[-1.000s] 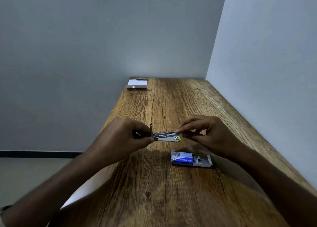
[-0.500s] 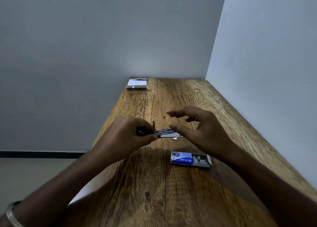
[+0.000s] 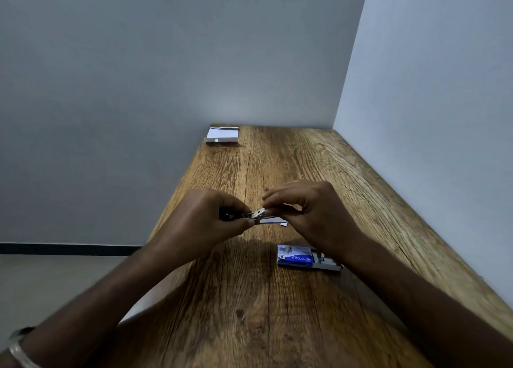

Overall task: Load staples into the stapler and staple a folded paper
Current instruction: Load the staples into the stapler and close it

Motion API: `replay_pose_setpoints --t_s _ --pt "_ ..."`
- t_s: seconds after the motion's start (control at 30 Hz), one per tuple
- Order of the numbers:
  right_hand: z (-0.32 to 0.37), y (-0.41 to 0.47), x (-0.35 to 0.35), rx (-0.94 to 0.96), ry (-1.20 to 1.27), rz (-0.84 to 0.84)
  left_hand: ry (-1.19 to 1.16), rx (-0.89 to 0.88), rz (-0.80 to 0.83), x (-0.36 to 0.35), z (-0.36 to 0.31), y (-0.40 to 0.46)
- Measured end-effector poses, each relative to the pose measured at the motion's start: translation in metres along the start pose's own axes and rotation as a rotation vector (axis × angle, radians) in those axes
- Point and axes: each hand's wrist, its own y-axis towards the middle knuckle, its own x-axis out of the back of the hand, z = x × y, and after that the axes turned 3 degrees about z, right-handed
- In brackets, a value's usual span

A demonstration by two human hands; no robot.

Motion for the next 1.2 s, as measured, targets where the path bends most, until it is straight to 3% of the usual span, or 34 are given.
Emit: replay_pose_setpoints --t_s 0.2,0.3,0.43,0.63,0.83,1.03,1.2 --pt "-0.005 -0.009 0.001 -0.026 0.003 0.081 -0.004 0.017 -0.015 0.0 0.0 -0.001" --pt "-0.007 -0.015 -0.001 -0.181 0.099 -0.053 -0.017 0.04 -0.037 0.001 0.0 0.0" --pt "-0.015 -0.018 0.007 -0.65 0.478 -0.182 -0.04 0.086 -0.079 0.005 0.001 0.004" --pt "-0.009 -0.011 0.0 -1.054 1.25 -0.222 -0.02 0.097 -0.096 0.001 -0.004 0.01" --pt "0.008 -0.001 -0.013 -1.073 1.472 -0.227 0.062 0.082 -0.119 -0.004 -0.013 0.013" --pt "0.005 0.001 -0.016 -1.042 1.494 -0.323 0.055 0.122 0.029 -0.004 -0.014 0.014" --pt "-0.001 -0.001 -0.017 -1.029 1.532 -0.391 -0.273 0.25 0.207 0.002 -0.002 0.007"
